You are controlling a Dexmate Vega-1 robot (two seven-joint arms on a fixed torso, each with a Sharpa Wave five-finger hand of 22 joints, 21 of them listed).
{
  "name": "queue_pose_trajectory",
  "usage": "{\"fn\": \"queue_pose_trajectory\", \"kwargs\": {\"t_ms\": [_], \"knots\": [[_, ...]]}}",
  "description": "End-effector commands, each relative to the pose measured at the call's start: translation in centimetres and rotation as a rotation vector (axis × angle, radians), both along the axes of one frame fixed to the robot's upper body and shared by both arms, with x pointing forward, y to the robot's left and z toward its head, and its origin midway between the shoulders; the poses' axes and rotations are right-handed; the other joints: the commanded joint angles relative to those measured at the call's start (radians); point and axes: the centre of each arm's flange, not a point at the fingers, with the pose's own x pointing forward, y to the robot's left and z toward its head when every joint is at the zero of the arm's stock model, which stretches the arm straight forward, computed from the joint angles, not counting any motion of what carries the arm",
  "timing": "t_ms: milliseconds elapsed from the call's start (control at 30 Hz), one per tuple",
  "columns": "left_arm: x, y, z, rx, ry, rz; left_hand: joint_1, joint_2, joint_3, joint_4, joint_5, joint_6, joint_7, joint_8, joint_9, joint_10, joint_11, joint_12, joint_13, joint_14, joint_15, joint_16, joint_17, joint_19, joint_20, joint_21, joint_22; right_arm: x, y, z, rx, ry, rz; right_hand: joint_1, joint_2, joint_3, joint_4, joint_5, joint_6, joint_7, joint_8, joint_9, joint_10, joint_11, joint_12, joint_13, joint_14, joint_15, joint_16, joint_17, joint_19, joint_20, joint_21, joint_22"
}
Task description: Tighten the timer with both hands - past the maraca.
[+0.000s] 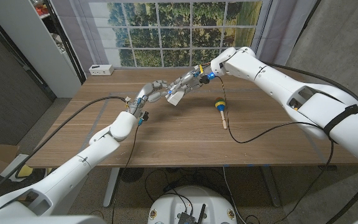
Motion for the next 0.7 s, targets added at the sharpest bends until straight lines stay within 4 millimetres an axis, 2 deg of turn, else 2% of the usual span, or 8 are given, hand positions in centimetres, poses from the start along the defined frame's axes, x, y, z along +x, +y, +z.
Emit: {"fn": "queue_pose_trajectory", "kwargs": {"t_ms": [33, 300, 467, 500, 700], "knots": [[0.2, -0.3, 0.3, 0.041, 0.006, -0.025, 0.026, 0.004, 0.006, -0.001, 0.008, 0.008, -0.026, 0.002, 0.000, -0.015, -0.003, -0.005, 0.003, -0.019, -0.012, -0.003, 0.002, -0.008, 0.004, 0.008, 0.003, 0.2, 0.1, -0.3, -0.019, 0.026, 0.011, -0.012, -0.001, 0.005, 0.001, 0.005, 0.002, 0.008, -0.003, 0.000, 0.042, 0.047, 0.005, 0.004, 0.010, -0.181, -0.007, 0.003, -0.004, -0.101, -0.003, 0.001], [-0.4, -0.3, 2.1, 0.194, -0.021, -0.012, 0.047, 0.008, 0.000, 0.001, 0.008, 0.016, -0.042, -0.006, -0.007, -0.061, 0.002, -0.024, 0.005, -0.080, 0.004, -0.015, 0.004, -0.036, 0.011, 0.002, 0.005, 0.3, -0.1, -0.5, -0.034, 0.031, 0.018, -0.016, 0.001, 0.007, 0.000, 0.006, 0.005, 0.012, -0.005, 0.000, 0.046, 0.045, 0.005, 0.006, 0.010, -0.181, -0.009, 0.007, -0.006, -0.101, -0.003, 0.001], [-1.1, -0.3, 3.8, 0.364, -0.061, 0.017, 0.077, 0.030, 0.007, -0.002, 0.011, 0.040, -0.045, -0.005, -0.014, -0.088, 0.007, -0.034, 0.005, -0.118, 0.016, -0.015, 0.006, -0.060, 0.019, -0.001, 0.008, 0.3, -0.3, -0.6, -0.061, 0.035, 0.030, -0.018, 0.000, 0.008, -0.002, 0.007, 0.007, 0.013, -0.006, 0.000, 0.045, 0.047, 0.004, 0.007, 0.008, -0.182, -0.011, 0.009, -0.006, -0.101, -0.003, 0.001], [-1.3, -0.3, 4.1, 0.401, -0.071, 0.026, 0.092, 0.038, 0.009, -0.004, 0.010, 0.060, -0.042, -0.001, -0.016, -0.095, -0.004, -0.037, 0.005, -0.134, 0.019, -0.015, 0.006, -0.069, 0.019, -0.001, 0.009, 0.3, -0.3, -0.7, -0.063, 0.035, 0.030, -0.019, -0.001, 0.008, -0.002, 0.008, 0.007, 0.013, -0.007, 0.000, 0.045, 0.047, 0.003, 0.007, 0.006, -0.182, -0.012, 0.009, -0.007, -0.101, -0.003, 0.001], [-2.0, -0.1, 6.0, 0.588, -0.123, 0.050, 0.107, 0.042, 0.004, -0.001, 0.006, 0.105, -0.038, 0.010, -0.022, -0.096, -0.036, -0.038, 0.003, -0.147, 0.017, -0.009, 0.007, -0.082, 0.019, 0.001, 0.010, 0.3, -0.7, -0.7, -0.086, 0.043, 0.034, -0.022, 0.000, 0.010, -0.003, 0.009, 0.008, 0.013, -0.009, -0.001, 0.044, 0.047, 0.001, 0.008, -0.001, -0.180, -0.017, 0.011, -0.013, -0.099, -0.005, 0.001]]}}
